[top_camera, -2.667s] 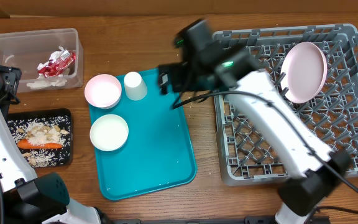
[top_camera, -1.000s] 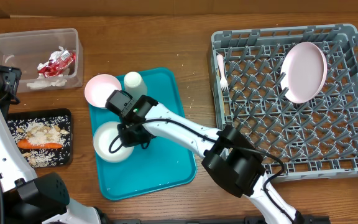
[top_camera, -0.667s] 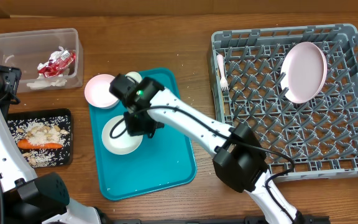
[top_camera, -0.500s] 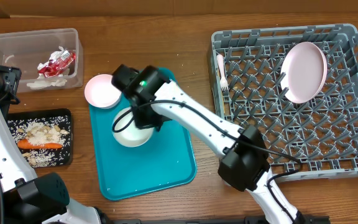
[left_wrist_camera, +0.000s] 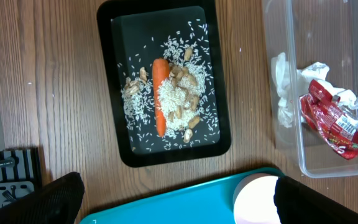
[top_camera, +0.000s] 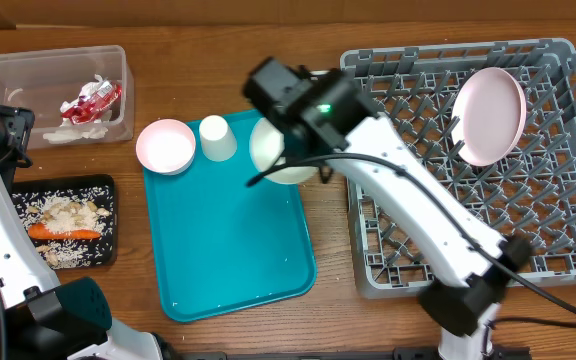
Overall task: Sort waste into correct bins and load items into the dishwasher rack
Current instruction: 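Lift the white bowl and carry it to the rack's right side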
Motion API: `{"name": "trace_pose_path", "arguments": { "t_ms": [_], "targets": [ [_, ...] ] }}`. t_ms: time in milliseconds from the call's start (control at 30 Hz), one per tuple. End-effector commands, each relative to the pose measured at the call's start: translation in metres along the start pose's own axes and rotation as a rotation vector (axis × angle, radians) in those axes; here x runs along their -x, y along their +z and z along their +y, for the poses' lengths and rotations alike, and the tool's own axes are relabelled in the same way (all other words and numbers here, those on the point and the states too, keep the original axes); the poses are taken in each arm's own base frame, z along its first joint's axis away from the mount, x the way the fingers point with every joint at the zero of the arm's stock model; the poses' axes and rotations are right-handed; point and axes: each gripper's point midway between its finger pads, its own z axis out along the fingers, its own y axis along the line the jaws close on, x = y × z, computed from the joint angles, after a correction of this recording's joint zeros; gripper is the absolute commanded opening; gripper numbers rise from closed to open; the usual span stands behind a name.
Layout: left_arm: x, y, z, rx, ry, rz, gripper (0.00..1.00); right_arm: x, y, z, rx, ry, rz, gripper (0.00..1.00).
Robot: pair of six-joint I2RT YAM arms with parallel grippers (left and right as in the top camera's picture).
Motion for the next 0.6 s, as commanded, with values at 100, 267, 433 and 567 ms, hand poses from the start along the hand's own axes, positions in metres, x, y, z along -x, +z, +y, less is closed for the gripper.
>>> {"name": "trace_pose_path", "arguments": {
  "t_ms": [100, 267, 433, 567],
  "targets": [
    [0.002, 0.003, 0.002, 0.022, -0.015, -0.016, 1.00, -0.016, 0.004, -0.105, -0.225, 0.175, -0.034, 0.04],
    [0.002, 0.003, 0.001, 0.021, -0.015, -0.017, 1.00, -0.045, 0.010, -0.193, -0.351, 0.407, 0.002, 0.04],
    [0.002, 0.003, 0.001, 0.021, -0.015, -0.017, 1.00, -0.062, -0.005, -0.268, -0.422, 0.677, -0.021, 0.04],
    [0.002, 0.003, 0.001, 0.021, -0.015, -0.017, 1.00, -0.070, -0.016, -0.309, -0.508, 0.862, -0.073, 0.04]
  ]
}}
